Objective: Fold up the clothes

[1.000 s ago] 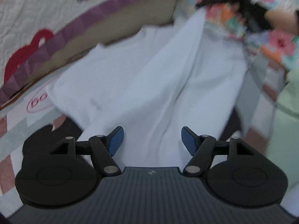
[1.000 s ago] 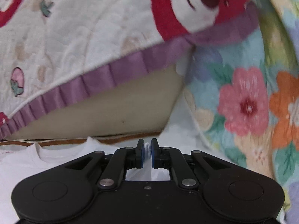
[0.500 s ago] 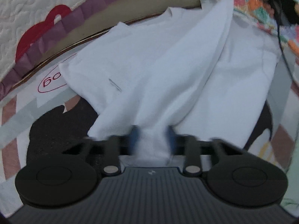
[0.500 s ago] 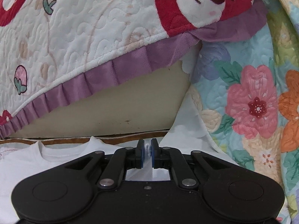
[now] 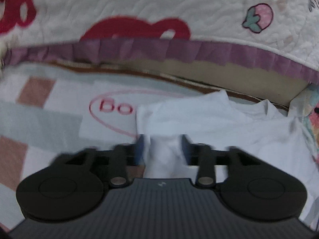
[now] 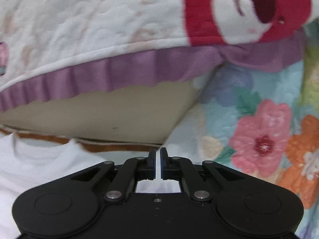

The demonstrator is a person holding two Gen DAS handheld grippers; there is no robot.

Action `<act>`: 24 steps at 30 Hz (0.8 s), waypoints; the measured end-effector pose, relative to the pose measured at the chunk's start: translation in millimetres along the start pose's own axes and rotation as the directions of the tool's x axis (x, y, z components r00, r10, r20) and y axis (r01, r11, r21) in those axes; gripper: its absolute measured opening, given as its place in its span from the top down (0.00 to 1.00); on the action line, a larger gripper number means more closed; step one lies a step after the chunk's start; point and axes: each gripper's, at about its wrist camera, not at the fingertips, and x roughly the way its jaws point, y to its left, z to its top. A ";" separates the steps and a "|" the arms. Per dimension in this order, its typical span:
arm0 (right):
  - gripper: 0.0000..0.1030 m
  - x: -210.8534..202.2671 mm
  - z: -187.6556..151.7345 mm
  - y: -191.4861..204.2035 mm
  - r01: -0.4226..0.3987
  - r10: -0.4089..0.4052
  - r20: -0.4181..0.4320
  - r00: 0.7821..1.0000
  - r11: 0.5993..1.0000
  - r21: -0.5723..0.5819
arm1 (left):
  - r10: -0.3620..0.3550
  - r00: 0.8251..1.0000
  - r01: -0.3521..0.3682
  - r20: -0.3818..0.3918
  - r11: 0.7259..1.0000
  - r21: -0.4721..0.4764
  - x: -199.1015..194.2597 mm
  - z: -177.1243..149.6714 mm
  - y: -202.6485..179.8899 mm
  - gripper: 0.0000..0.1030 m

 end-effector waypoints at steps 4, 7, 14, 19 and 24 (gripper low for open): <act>0.76 -0.2 -28.8 -27.9 -0.081 0.083 -0.010 0.997 0.989 0.121 | -0.038 0.999 0.037 0.003 0.997 0.063 -11.4 -7.9 12.5 0.38; 0.76 4.7 -51.3 -38.1 -0.171 0.182 -0.040 0.983 0.967 0.189 | -0.093 0.995 0.091 0.036 0.995 0.050 -21.6 -7.3 22.7 0.17; 0.71 18.1 -55.3 -13.2 -0.346 0.360 -0.060 0.931 0.923 0.167 | -0.106 0.993 0.108 0.049 0.994 -0.035 -37.5 2.2 27.2 0.44; 0.44 35.8 -38.2 24.3 -0.295 0.290 -0.144 0.946 0.955 -0.015 | -0.072 0.997 0.071 -0.011 0.995 -0.071 -33.0 -4.0 34.5 0.81; 0.43 49.9 -39.3 36.3 -0.248 0.233 -0.171 0.957 0.966 -0.072 | -0.085 0.996 0.086 -0.031 0.995 0.052 -36.2 -7.4 20.1 0.81</act>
